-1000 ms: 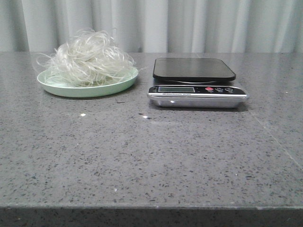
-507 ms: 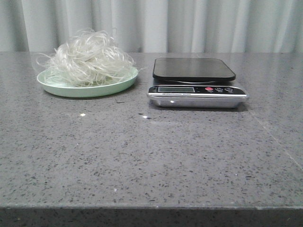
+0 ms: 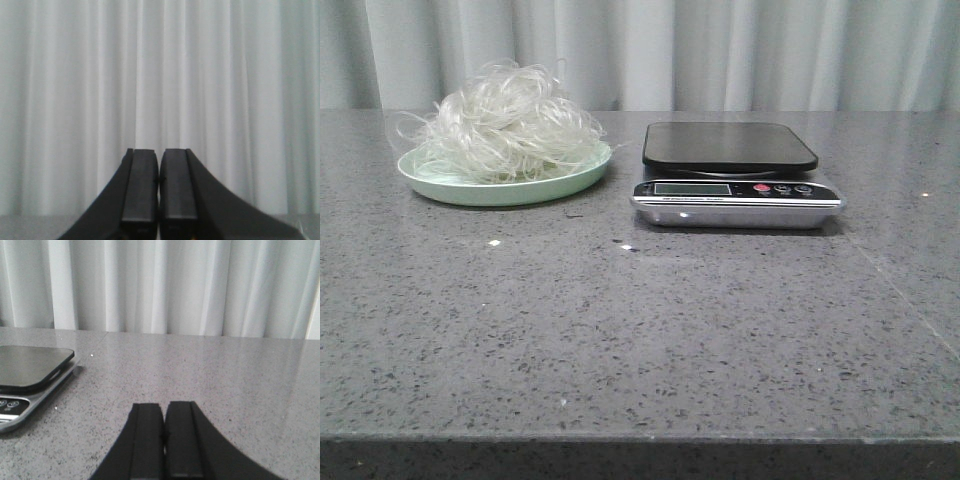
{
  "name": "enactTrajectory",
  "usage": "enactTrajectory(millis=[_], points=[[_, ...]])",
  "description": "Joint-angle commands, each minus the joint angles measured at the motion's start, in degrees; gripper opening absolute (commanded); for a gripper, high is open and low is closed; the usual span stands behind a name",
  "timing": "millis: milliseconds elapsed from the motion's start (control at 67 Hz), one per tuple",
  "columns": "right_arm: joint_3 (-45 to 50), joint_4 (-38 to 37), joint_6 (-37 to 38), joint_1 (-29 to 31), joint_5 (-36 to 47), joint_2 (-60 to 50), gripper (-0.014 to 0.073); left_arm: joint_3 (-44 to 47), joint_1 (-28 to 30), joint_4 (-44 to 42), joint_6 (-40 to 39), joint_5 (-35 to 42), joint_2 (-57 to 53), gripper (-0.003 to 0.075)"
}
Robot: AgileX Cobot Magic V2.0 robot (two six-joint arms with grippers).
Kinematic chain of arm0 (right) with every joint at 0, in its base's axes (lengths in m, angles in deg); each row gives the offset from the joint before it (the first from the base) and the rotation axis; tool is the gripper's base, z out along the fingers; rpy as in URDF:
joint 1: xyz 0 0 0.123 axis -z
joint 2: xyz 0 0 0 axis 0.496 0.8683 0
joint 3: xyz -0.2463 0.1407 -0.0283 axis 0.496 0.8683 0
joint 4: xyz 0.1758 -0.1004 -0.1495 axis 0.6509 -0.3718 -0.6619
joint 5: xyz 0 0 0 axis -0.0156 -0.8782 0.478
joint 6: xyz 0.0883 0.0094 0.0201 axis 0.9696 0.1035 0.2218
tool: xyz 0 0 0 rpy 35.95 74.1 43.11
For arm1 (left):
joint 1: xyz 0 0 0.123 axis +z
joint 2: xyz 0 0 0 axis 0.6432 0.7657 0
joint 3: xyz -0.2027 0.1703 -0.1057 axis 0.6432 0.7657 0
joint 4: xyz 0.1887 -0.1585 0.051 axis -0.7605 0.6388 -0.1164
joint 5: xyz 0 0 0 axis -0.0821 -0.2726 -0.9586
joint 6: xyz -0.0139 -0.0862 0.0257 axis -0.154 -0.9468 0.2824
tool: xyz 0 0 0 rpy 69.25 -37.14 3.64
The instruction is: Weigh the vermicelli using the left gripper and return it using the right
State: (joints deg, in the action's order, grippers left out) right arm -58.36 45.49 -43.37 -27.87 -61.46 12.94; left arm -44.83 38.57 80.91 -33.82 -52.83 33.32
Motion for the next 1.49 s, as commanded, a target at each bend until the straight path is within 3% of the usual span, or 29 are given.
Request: enactTrajectory(millis=[0,119,209,418,522,881,1478], points=[[-0.4,-0.1,-0.2,0.4,5.2,-1.0,0.0150,-12.0,0.1,0.5,-0.2,-1.9,7.0,0.0136],[-0.4,-0.1,-0.2,0.4,5.2,-1.0,0.0150,-21.7,0.1,0.5,-0.2,-8.0,15.3,0.0140],[-0.4,-0.1,-0.2,0.4,5.1,-1.0,0.0150,-28.5,0.1,0.5,-0.2,-15.1,22.4,0.0184],[-0.4,-0.1,-0.2,0.4,4.1,-1.0,0.0150,-38.2,-0.3,4.2,0.4,-20.2,39.4,0.0470],[-0.4,-0.1,-0.2,0.4,4.1,-1.0,0.0150,-43.2,-3.2,4.8,0.4,-21.4,47.8,0.0546],[-0.4,-0.1,-0.2,0.4,4.1,-1.0,0.0150,-55.9,-18.1,5.1,0.4,-26.1,72.2,0.0549],[-0.4,-0.1,-0.2,0.4,3.6,-1.0,0.0150,-56.3,-19.6,10.2,0.4,-18.4,89.8,0.0548]])
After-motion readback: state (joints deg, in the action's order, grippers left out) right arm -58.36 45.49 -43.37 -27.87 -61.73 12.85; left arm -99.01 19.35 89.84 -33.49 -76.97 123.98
